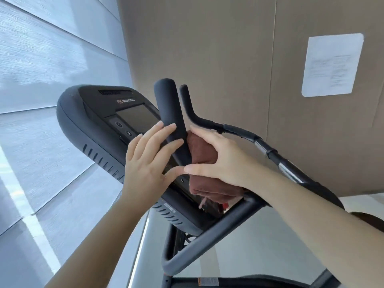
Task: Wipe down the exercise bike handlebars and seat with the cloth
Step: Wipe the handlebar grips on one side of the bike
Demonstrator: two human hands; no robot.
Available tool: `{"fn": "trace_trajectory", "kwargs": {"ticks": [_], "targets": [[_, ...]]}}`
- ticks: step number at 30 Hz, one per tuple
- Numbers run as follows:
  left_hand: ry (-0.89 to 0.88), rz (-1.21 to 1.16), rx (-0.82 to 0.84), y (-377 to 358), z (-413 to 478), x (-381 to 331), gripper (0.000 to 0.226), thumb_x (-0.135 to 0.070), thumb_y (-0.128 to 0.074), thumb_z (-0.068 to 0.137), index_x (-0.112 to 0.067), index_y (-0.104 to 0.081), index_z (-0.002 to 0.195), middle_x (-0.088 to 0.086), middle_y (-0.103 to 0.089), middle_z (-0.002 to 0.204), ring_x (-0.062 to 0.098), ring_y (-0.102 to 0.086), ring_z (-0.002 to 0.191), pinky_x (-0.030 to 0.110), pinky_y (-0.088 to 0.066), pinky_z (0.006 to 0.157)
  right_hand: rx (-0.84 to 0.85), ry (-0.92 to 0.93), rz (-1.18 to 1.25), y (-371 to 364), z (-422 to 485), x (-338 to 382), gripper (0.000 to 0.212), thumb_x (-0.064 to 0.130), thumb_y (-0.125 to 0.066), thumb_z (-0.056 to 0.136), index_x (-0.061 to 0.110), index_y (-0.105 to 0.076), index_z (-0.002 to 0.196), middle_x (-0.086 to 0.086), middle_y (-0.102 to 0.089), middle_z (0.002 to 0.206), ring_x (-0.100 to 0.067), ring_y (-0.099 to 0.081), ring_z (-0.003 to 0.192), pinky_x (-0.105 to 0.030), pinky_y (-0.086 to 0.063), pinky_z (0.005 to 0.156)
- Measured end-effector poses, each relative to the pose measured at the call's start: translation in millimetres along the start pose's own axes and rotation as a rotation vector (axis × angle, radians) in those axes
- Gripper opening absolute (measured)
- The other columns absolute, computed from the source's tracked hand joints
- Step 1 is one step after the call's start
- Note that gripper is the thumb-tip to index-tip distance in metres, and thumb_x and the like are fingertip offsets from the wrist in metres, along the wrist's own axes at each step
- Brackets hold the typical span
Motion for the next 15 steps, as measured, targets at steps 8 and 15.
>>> {"fn": "trace_trajectory", "kwargs": {"ticks": [8, 15], "targets": [[0.416, -0.478, -0.061, 15.2, 22.6, 16.6, 0.036, -0.015, -0.059, 0.081, -0.017, -0.055, 0.117, 0.001, -0.053, 0.120, 0.006, -0.053, 0.108, 0.028, -0.047, 0.089, 0.006, 0.036, -0.065, 2.9, -13.2, -11.1, 0.074, 0.068, -0.062, 0.056, 0.061, -0.030, 0.123, 0.028, -0.046, 0.116, 0.012, -0.043, 0.103, -0.006, -0.034, 0.081], [0.334, -0.338, -0.004, 22.5, 50.7, 35.8, 0.042, 0.010, -0.056, 0.082, -0.002, -0.052, 0.122, 0.006, -0.055, 0.115, 0.009, -0.052, 0.106, 0.015, -0.040, 0.092, -0.210, 0.070, 0.603, -9.2, 68.9, 30.4, 0.064, 0.048, -0.073, 0.068, 0.039, -0.044, 0.124, 0.019, -0.057, 0.121, 0.004, -0.053, 0.111, -0.020, -0.042, 0.096]]}}
Point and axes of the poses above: each hand's wrist, its own z-axis towards the middle knuckle, its own y-axis out of the back of the hand, x = y × z, the point moved 3 cm from there along z, towards the middle knuckle
